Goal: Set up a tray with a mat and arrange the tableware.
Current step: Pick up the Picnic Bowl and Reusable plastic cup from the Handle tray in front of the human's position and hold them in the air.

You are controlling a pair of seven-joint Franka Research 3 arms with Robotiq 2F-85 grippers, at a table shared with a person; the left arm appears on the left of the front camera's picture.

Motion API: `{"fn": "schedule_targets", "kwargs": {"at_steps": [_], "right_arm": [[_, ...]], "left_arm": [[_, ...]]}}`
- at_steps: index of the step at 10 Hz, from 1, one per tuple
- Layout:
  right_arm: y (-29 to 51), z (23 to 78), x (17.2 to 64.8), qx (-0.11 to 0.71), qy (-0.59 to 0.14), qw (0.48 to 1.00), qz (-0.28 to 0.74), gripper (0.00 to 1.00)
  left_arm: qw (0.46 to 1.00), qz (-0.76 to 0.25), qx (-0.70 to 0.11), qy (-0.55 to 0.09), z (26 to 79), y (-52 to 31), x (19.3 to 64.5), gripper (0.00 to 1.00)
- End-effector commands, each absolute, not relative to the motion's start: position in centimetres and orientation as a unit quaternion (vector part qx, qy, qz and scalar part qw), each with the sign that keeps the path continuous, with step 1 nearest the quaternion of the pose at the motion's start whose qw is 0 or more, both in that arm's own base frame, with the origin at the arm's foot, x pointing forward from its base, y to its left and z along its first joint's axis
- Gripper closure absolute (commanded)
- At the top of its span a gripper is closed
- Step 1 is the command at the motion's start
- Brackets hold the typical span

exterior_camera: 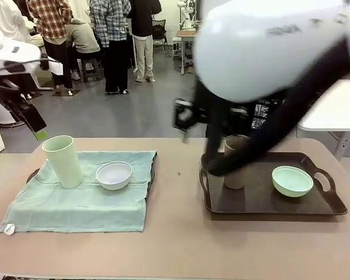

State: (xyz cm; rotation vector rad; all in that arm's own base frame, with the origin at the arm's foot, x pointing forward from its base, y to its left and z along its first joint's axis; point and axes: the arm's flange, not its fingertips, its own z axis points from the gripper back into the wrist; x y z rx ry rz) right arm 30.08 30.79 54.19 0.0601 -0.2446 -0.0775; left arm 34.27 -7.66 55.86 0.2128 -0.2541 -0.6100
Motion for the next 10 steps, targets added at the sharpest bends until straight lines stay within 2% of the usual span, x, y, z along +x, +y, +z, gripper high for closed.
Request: {"fn": "schedule_targets", "kwargs": {"at_steps": [1, 2, 3, 4, 5, 6, 7, 8, 9, 10], "right_arm": [[34.3, 55.2, 31.4, 0.074, -0.125, 0.989, -0.02, 0.15], [34.3, 55.2, 31.4, 0.074, -0.125, 0.989, -0.02, 0.15], [30.2, 54.3, 29.5, 0.026, -0.126, 0.991, -0.042, 0.15], [27.1, 55.2, 31.5, 0.197, -0.077, 0.977, -0.012, 0.15], [22.4, 56.1, 32.3, 0.369, -0.063, 0.927, -0.004, 0.15], [18.2, 55.7, 32.2, 0.467, -0.063, 0.882, -0.008, 0.15], [14.3, 55.0, 31.7, 0.562, -0.073, 0.824, -0.016, 0.15], [12.1, 54.2, 31.2, 0.637, -0.081, 0.766, -0.033, 0.15], [17.9, 57.3, 33.7, 0.333, -0.127, 0.934, -0.035, 0.15], [17.9, 57.3, 33.7, 0.333, -0.127, 0.934, -0.035, 0.15]], "left_arm": [[0.935, -0.322, 0.065, -0.132, 56.1, -6.0, 35.3, 0.0], [0.935, -0.322, 0.065, -0.132, 56.1, -6.0, 35.3, 0.0], [0.94, -0.299, 0.104, -0.125, 55.8, -8.1, 34.1, 0.0], [0.931, -0.335, -0.071, -0.129, 56.3, -5.5, 36.3, 0.0], [0.9, -0.347, -0.215, -0.151, 56.3, -2.9, 37.8, 0.0], [0.866, -0.325, -0.33, -0.19, 55.6, 0.1, 37.8, 0.0], [0.821, -0.3, -0.432, -0.222, 55.2, 2.8, 38.5, 0.0], [0.829, -0.257, -0.436, -0.239, 54.0, 4.3, 38.7, 0.0], [0.907, -0.317, -0.19, -0.203, 55.3, 0.9, 37.7, 0.0], [0.907, -0.317, -0.19, -0.203, 55.3, 0.9, 37.7, 0.0]]}}
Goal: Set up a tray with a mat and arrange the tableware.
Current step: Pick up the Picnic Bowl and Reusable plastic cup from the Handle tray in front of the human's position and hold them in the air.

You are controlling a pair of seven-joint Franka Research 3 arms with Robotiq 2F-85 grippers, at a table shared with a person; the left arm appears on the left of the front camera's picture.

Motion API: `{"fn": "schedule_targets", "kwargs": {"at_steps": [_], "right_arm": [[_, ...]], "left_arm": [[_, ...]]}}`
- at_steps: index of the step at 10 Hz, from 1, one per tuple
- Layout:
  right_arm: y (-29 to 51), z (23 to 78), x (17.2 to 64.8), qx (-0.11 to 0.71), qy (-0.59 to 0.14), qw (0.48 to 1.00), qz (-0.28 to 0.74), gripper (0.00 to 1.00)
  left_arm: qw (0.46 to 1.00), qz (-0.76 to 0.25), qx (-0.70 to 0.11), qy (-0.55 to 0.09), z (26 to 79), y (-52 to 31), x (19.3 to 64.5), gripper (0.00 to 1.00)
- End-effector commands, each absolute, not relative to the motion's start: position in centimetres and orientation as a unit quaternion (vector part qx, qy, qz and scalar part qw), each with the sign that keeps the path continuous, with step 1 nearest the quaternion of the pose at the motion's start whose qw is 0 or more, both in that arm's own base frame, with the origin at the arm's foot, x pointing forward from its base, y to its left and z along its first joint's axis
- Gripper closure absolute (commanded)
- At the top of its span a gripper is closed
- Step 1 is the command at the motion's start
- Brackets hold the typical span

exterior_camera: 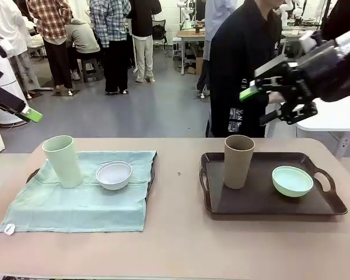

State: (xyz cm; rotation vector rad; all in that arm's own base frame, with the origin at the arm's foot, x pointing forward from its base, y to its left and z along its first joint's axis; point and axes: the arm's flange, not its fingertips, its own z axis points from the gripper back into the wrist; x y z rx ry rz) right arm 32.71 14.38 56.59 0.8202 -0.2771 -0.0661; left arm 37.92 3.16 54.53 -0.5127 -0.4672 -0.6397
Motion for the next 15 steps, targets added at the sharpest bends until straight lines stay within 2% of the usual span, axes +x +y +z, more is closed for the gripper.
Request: {"fn": "schedule_targets", "kwargs": {"at_steps": [1, 2, 3, 4, 5, 7, 9, 10, 11, 14, 15], "right_arm": [[12.5, 56.5, 32.7, 0.421, -0.134, 0.896, -0.038, 0.15], [13.7, 56.6, 32.8, 0.489, -0.058, 0.869, 0.056, 0.15], [12.0, 56.0, 32.1, 0.538, 0.005, 0.83, 0.149, 0.15], [8.8, 55.3, 31.0, 0.596, 0.025, 0.777, 0.202, 0.15], [5.4, 54.4, 29.7, 0.671, 0.03, 0.7, 0.243, 0.15], [1.5, 51.2, 29.1, 0.748, 0.031, 0.612, 0.256, 0.15], [-1.8, 48.5, 29.4, 0.813, -0.015, 0.547, 0.201, 0.15], [-2.8, 47.9, 30.8, 0.843, -0.064, 0.531, 0.063, 0.15], [-1.5, 50.6, 27.0, 0.779, -0.037, 0.576, 0.245, 0.15], [-1.5, 50.6, 27.0, 0.779, -0.037, 0.576, 0.245, 0.15], [-2.2, 49.7, 28.1, 0.798, -0.034, 0.56, 0.219, 0.15]], "left_arm": [[0.886, -0.298, -0.268, -0.233, 54.2, 4.6, 38.0, 0.0], [0.871, -0.245, -0.377, -0.199, 55.5, 4.3, 37.6, 0.0], [0.856, -0.191, -0.453, -0.161, 55.9, 5.4, 36.6, 0.0], [0.845, -0.168, -0.487, -0.143, 55.6, 7.2, 35.6, 0.0], [0.816, -0.139, -0.544, -0.135, 54.8, 9.2, 34.5, 0.0], [0.788, -0.09, -0.597, -0.119, 52.3, 10.6, 34.6, 0.0], [0.782, -0.046, -0.614, -0.103, 49.0, 10.0, 36.0, 0.0], [0.806, -0.041, -0.578, -0.12, 48.2, 9.4, 37.2, 0.0], [0.783, -0.066, -0.61, -0.105, 49.4, 11.7, 34.6, 0.0], [0.783, -0.066, -0.61, -0.105, 49.4, 11.7, 34.6, 0.0], [0.783, -0.066, -0.61, -0.105, 49.4, 11.7, 34.6, 0.0]]}}
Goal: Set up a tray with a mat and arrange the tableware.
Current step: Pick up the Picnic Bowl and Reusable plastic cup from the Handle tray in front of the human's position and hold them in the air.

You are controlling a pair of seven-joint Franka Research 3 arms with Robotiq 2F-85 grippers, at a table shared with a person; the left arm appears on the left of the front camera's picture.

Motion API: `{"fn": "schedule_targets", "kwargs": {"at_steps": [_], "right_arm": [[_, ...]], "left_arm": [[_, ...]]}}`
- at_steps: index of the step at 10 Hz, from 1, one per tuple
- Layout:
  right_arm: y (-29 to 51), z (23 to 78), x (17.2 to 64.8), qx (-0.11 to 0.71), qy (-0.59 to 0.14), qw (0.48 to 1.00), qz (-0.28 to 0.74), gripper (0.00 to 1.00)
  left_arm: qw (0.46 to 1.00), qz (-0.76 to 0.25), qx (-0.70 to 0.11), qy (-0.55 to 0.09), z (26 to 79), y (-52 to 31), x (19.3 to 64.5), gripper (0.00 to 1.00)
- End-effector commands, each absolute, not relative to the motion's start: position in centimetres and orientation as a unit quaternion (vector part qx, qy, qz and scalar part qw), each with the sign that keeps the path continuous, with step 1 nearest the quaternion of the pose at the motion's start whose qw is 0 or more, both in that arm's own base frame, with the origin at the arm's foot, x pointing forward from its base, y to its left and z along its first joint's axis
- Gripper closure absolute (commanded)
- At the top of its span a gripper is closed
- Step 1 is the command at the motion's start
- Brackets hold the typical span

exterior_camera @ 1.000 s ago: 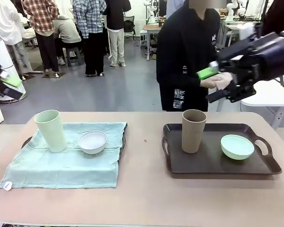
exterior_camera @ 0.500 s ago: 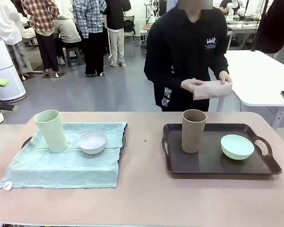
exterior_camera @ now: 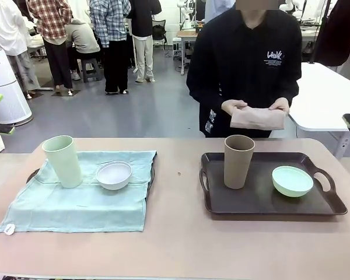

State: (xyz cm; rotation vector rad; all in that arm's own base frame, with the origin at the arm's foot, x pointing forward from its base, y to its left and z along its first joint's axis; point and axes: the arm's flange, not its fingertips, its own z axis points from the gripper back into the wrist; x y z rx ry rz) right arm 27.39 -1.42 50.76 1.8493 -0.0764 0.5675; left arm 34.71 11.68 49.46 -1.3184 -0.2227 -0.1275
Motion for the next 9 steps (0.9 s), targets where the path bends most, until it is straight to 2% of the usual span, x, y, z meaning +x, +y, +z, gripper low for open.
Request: {"fn": "schedule_targets", "kwargs": {"at_steps": [1, 3, 6, 7, 8, 9], "right_arm": [[-2.4, 50.0, 28.0, 0.765, -0.046, 0.614, 0.189, 0.15], [-3.9, 50.1, 27.8, 0.725, -0.071, 0.68, 0.085, 0.15], [-5.2, 51.5, 26.8, 0.657, -0.056, 0.749, 0.058, 0.15], [-5.5, 51.8, 26.1, 0.654, -0.03, 0.754, 0.053, 0.15], [-6.4, 50.5, 28.2, 0.677, -0.088, 0.728, 0.064, 0.15], [-6.4, 50.5, 28.2, 0.677, -0.088, 0.728, 0.064, 0.15]], "left_arm": [[0.783, -0.066, -0.61, -0.105, 49.4, 11.7, 34.6, 0.0], [0.783, -0.066, -0.61, -0.105, 49.4, 11.7, 34.6, 0.0], [0.783, -0.066, -0.61, -0.105, 49.4, 11.7, 34.6, 0.0], [0.783, -0.066, -0.61, -0.105, 49.4, 11.7, 34.6, 0.0], [0.783, -0.066, -0.61, -0.105, 49.4, 11.7, 34.6, 0.0], [0.783, -0.066, -0.61, -0.105, 49.4, 11.7, 34.6, 0.0]]}}
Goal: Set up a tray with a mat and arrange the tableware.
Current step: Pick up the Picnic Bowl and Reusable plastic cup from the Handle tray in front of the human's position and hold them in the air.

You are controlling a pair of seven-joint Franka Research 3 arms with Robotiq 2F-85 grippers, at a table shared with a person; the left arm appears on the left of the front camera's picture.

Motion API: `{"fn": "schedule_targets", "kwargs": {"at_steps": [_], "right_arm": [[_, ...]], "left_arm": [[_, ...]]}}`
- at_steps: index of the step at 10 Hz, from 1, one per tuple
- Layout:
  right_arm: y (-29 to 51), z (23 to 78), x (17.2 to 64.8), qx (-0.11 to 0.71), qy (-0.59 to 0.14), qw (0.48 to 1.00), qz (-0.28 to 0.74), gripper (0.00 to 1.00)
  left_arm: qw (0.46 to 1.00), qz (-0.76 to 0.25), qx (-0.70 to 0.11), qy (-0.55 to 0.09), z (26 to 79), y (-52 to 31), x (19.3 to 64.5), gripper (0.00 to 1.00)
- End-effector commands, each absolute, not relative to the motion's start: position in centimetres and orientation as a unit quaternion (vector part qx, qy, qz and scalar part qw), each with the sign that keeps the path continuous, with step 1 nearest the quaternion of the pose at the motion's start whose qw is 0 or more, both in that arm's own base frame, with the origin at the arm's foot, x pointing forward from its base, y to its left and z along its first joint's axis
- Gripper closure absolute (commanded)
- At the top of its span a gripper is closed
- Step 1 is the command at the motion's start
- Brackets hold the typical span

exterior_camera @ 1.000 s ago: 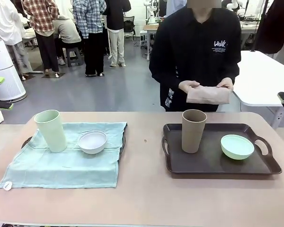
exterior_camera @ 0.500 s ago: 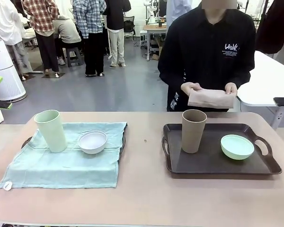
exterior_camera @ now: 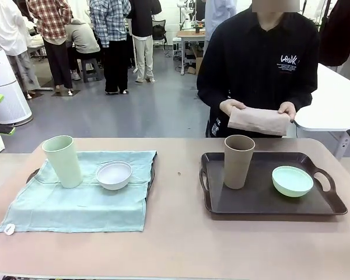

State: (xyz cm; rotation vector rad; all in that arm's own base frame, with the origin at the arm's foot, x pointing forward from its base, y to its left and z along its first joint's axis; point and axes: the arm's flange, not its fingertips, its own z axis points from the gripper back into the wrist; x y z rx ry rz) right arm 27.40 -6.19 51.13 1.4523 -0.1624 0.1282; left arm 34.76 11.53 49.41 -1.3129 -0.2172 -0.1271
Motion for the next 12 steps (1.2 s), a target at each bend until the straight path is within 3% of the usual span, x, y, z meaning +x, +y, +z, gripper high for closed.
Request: {"fn": "schedule_targets", "kwargs": {"at_steps": [1, 12], "right_arm": [[-6.38, 50.5, 28.24, 0.677, -0.088, 0.728, 0.064, 0.15], [-6.38, 50.5, 28.24, 0.677, -0.088, 0.728, 0.064, 0.15]], "left_arm": [[0.783, -0.066, -0.61, -0.105, 49.43, 11.69, 34.63, 0.0], [0.783, -0.066, -0.61, -0.105, 49.43, 11.69, 34.63, 0.0]]}}
